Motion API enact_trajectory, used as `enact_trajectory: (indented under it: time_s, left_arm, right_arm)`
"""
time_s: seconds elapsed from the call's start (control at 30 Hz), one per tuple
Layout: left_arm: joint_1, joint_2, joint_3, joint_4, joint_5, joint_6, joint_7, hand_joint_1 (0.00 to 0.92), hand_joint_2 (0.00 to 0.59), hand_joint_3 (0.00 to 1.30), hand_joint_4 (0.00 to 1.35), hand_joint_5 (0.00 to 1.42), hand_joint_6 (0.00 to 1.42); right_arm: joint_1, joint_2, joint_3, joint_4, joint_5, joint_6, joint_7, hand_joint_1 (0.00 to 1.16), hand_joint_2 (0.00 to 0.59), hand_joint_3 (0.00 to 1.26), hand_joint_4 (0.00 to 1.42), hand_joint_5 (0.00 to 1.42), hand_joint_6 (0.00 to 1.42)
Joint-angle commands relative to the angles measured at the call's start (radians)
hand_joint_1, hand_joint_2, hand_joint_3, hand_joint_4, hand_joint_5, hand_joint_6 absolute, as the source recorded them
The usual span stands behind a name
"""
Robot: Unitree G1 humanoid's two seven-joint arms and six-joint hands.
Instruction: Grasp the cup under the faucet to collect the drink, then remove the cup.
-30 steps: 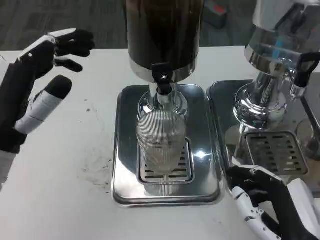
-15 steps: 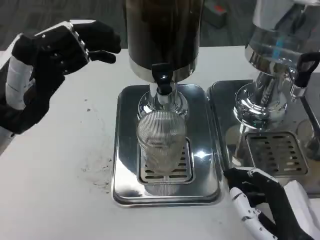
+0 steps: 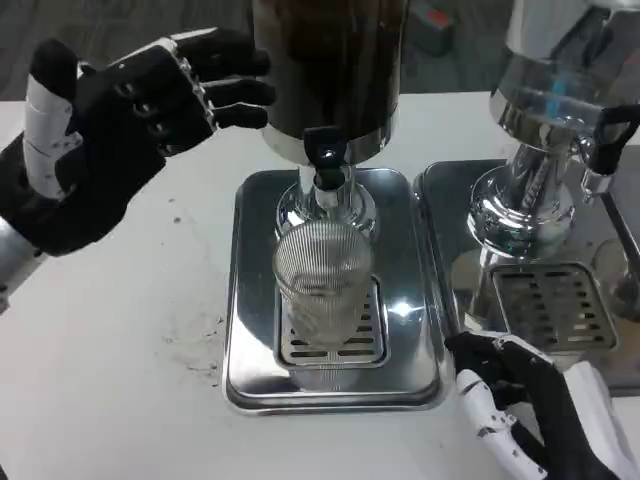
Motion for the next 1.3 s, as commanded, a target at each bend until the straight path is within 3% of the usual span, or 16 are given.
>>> enact_trajectory:
  time_s: [0.03, 0.33, 0.73, 1.07, 1.3]
  left_arm:
    - [-0.039, -0.016, -0.007, 0.018, 0.030, 0.048, -0.038, 0.000, 0.066, 0.32, 0.23, 0.26, 0.28]
    - [-0.091, -0.052, -0.020, 0.070, 0.089, 0.084, -0.082, 0.000, 0.066, 0.29, 0.21, 0.25, 0.26]
    - [-0.148, -0.082, -0.030, 0.145, 0.162, 0.052, -0.108, 0.000, 0.070, 0.29, 0.21, 0.25, 0.25]
    - [-0.155, -0.100, -0.043, 0.163, 0.207, 0.001, -0.107, 0.000, 0.070, 0.29, 0.22, 0.25, 0.25]
    - [-0.155, -0.115, -0.060, 0.181, 0.262, -0.078, -0.098, 0.000, 0.066, 0.31, 0.23, 0.25, 0.23]
  right_arm:
    - [-0.002, 0.008, 0.010, 0.018, 0.008, -0.019, -0.023, 0.24, 0.453, 0.43, 0.38, 0.40, 0.47]
    - [0.003, 0.017, 0.020, 0.026, 0.013, -0.021, -0.050, 0.24, 0.453, 0.44, 0.38, 0.40, 0.47]
    - [0.012, 0.032, 0.026, 0.039, 0.027, -0.024, -0.072, 0.23, 0.443, 0.44, 0.39, 0.41, 0.47]
    - [0.006, 0.034, 0.030, 0.051, 0.037, -0.027, -0.079, 0.22, 0.448, 0.44, 0.39, 0.41, 0.47]
    - [0.001, 0.034, 0.029, 0.051, 0.039, -0.027, -0.078, 0.21, 0.449, 0.44, 0.39, 0.41, 0.47]
